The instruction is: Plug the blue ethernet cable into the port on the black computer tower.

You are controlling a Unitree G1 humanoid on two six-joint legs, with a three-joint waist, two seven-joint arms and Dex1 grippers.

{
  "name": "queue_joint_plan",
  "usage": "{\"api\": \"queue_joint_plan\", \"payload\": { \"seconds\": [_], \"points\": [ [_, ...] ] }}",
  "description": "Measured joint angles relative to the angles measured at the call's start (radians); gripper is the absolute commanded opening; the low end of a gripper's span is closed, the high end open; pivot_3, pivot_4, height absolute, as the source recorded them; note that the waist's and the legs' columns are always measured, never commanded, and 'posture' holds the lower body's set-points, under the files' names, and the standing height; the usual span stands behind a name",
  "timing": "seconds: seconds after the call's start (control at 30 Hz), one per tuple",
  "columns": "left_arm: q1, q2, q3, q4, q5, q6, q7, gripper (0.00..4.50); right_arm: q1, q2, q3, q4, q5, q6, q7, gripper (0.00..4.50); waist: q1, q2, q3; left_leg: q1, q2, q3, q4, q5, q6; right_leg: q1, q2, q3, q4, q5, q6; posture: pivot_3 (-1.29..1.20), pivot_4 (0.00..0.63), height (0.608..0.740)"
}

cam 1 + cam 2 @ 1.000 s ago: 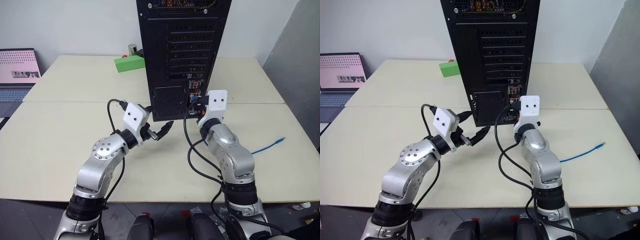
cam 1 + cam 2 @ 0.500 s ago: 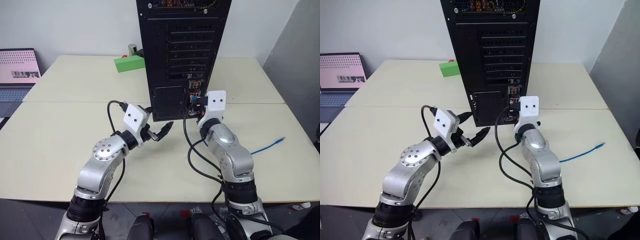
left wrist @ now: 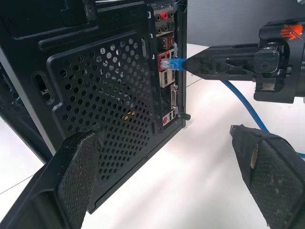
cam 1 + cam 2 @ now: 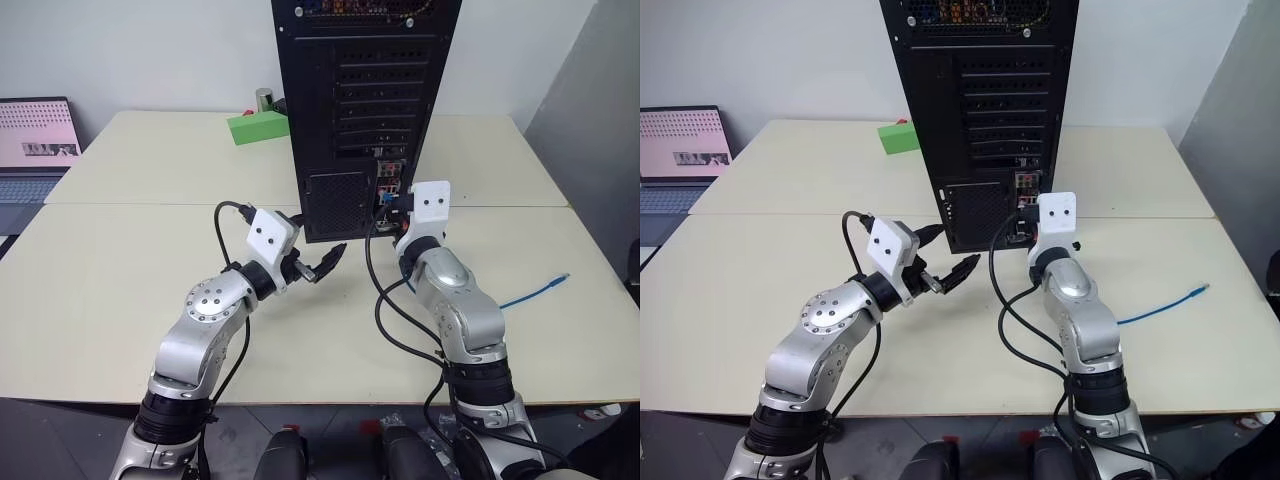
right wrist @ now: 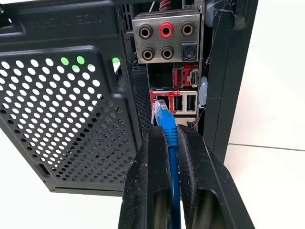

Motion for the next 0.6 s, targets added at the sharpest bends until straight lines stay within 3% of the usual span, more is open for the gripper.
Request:
{"api": "queue_joint_plan", "payload": {
  "seconds": [0.6],
  "points": [
    [0.0, 0.0, 0.0, 0.0, 0.005, -0.003, -0.001, 4.48, 0.0, -0.004, 0.0, 0.002, -0.008, -0.008, -0.003, 0.0, 0.0, 0.0, 0.0, 0.0, 0.0, 0.0, 0.0, 0.0, 0.0, 0.0, 0.0, 0.0, 0.0, 0.0, 0.0, 0.0, 0.15, 0.74]
  ]
}}
